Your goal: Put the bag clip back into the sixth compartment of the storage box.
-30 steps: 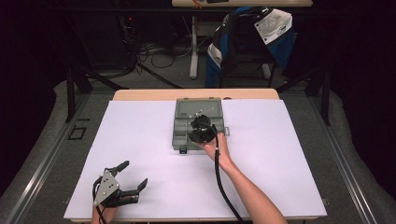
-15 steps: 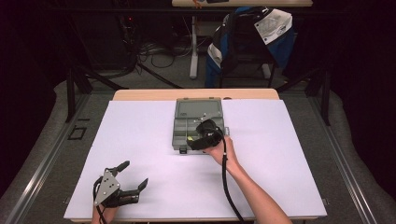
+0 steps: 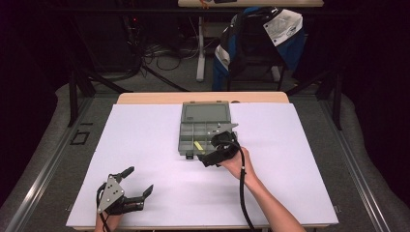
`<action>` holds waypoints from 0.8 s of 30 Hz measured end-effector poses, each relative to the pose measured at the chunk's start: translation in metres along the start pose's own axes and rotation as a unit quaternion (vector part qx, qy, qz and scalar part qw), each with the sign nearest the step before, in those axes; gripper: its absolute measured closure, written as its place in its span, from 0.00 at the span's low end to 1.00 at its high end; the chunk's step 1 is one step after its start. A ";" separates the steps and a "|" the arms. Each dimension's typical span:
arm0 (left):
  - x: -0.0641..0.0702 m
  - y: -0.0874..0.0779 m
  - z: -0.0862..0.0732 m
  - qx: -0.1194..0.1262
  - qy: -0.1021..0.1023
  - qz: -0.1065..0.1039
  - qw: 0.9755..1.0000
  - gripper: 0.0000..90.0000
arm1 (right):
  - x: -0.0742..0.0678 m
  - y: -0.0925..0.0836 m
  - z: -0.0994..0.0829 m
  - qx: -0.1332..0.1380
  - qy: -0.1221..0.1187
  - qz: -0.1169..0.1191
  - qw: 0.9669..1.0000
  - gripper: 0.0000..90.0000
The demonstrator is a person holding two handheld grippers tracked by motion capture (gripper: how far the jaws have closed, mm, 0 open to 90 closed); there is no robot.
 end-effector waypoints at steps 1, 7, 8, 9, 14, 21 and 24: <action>0.000 0.000 0.000 0.000 -0.001 0.000 1.000 0.12 | 0.000 -0.001 -0.001 0.001 -0.001 0.002 1.000 0.00; 0.000 -0.002 0.000 0.001 -0.003 0.001 1.000 0.12 | -0.003 -0.014 -0.005 0.021 -0.006 0.004 1.000 0.00; 0.000 -0.002 0.000 0.000 -0.002 0.001 1.000 0.12 | -0.003 -0.017 -0.006 0.023 -0.007 0.002 1.000 0.00; 0.000 -0.001 0.000 0.001 -0.002 0.001 1.000 0.12 | -0.004 -0.019 -0.006 0.027 -0.009 0.002 1.000 0.00; 0.000 0.000 0.000 -0.001 0.000 0.000 1.000 0.12 | -0.007 -0.033 -0.009 0.042 -0.017 -0.002 0.999 0.00; 0.000 0.000 0.000 -0.001 -0.001 0.000 1.000 0.12 | -0.011 -0.050 -0.018 0.056 -0.029 -0.006 0.998 0.00; 0.000 0.001 0.000 -0.002 -0.001 0.000 1.000 0.12 | -0.013 -0.058 -0.023 0.061 -0.033 -0.011 0.998 0.00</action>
Point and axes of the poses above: each handheld gripper's, and its own axes: y roughly forward along the jaws, z roughly out of its top, x roughly to its right, the point moved 5 cm from there along y, roughly forward along the jaws, and after that the axes turned 10 degrees about -y, right-handed, at the moved point
